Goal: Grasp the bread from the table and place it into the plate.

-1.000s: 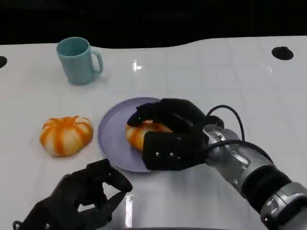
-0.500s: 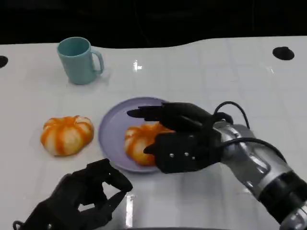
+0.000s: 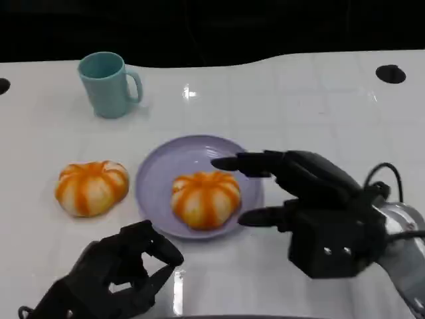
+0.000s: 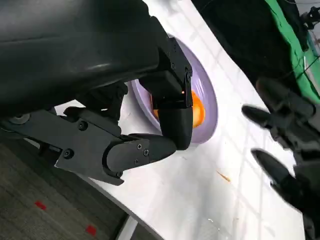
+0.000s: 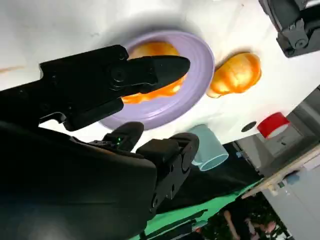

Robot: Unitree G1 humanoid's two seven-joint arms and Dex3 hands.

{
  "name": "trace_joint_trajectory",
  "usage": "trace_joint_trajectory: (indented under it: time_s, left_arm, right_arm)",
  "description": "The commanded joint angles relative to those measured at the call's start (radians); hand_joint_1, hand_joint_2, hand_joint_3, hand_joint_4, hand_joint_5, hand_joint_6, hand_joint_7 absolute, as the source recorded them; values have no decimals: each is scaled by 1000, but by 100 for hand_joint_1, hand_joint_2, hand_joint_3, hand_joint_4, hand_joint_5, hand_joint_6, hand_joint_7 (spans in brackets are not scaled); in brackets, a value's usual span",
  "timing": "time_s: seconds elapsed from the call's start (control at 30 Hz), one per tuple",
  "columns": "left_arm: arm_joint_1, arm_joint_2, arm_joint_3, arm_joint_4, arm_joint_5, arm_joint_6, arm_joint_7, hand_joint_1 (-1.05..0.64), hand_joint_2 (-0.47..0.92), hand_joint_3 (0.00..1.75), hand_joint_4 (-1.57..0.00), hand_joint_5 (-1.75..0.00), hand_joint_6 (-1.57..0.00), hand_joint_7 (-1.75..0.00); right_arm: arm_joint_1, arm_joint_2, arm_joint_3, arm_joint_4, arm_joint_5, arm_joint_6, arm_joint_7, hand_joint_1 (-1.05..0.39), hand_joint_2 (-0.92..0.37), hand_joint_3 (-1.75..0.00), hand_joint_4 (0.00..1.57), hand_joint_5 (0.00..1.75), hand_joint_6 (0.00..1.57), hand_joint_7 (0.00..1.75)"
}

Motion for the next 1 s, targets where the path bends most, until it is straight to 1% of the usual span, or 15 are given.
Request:
trace_joint_trajectory:
  time_s: [0.03, 0.13, 0.17, 0.23, 0.3, 0.33, 0.37, 0.4, 0.43, 0.5, 0.53, 0.6, 0.7, 0.83, 1.0]
  left_arm:
    - [0, 13, 5, -7, -4, 1, 1, -33, 83, 63, -75, -175, -61, -132]
    - [-1, 16, 9, -4, -7, -4, -1, -33, 83, 63, -75, -175, -61, -131]
    - [-1, 16, 9, -4, -8, -5, -2, -32, 83, 63, -75, -175, -61, -131]
    - [0, 17, 11, -4, -10, -4, -3, -32, 84, 63, -75, -175, -61, -131]
    - [0, 17, 12, -3, -16, -3, -7, -31, 84, 63, -74, -175, -61, -130]
    - [0, 18, 13, -1, -18, -4, -8, -31, 84, 63, -74, -175, -61, -130]
    - [0, 19, 13, -1, -19, -7, -9, -31, 84, 63, -74, -175, -61, -130]
    - [1, 20, 14, 0, -20, -11, -11, -31, 84, 63, -74, -175, -61, -130]
    - [1, 21, 14, 0, -23, -12, -12, -32, 84, 62, -74, -175, -61, -130]
    - [2, 22, 15, -4, -27, -6, -12, -33, 84, 62, -75, -175, -62, -130]
    - [3, 23, 16, -5, -29, -5, -10, -33, 84, 61, -75, -175, -62, -130]
    - [5, 25, 16, -5, -30, -7, -7, -34, 84, 60, -75, -175, -63, -130]
    - [6, 29, 18, -3, -30, -13, -7, -35, 84, 60, -75, -175, -63, -129]
    - [7, 32, 21, 0, -38, -16, -11, -35, 85, 60, -75, -175, -63, -128]
    - [6, 35, 24, 0, -45, -9, -12, -33, 85, 59, -74, -175, -63, -127]
  right_arm:
    - [88, -43, -57, -77, 54, -52, -13, -38, -91, -7, 49, 68, 61, 15]
    - [134, -46, -81, -101, 71, -89, -33, -28, -88, -4, 58, 81, 71, 19]
    - [147, -47, -89, -104, 81, -104, -36, -22, -88, -3, 64, 86, 77, 22]
    - [173, -49, -105, -115, 100, -119, -38, -18, -88, -3, 68, 91, 81, 25]
    - [204, -51, -122, -135, 117, -123, -35, -8, -88, -4, 79, 100, 94, 32]
    - [218, -55, -130, -146, 123, -123, -31, -6, -88, -5, 82, 103, 97, 34]
    - [230, -59, -136, -155, 130, -126, -28, -5, -87, -10, 82, 111, 100, 40]
    - [247, -61, -144, -169, 138, -122, -26, -3, -76, -34, 82, 122, 99, 54]
    - [265, -63, -151, -185, 141, -118, -26, -1, -57, -77, 82, 141, 95, 76]
    - [298, -68, -159, -215, 133, -117, -33, 3, -42, -120, 85, 164, 90, 108]
    - [317, -74, -161, -236, 115, -119, -40, 4, -38, -129, 87, 169, 89, 115]
    - [349, -83, -166, -271, 85, -120, -49, 4, -31, -142, 92, 173, 89, 125]
    - [403, -92, -176, -324, 48, -133, -66, 3, -23, -148, 94, 175, 89, 132]
    - [463, -89, -189, -367, 10, -133, -97, 6, -19, -153, 96, 175, 89, 136]
    - [487, -87, -198, -328, -17, -165, -148, 9, -16, -155, 94, 175, 87, 139]
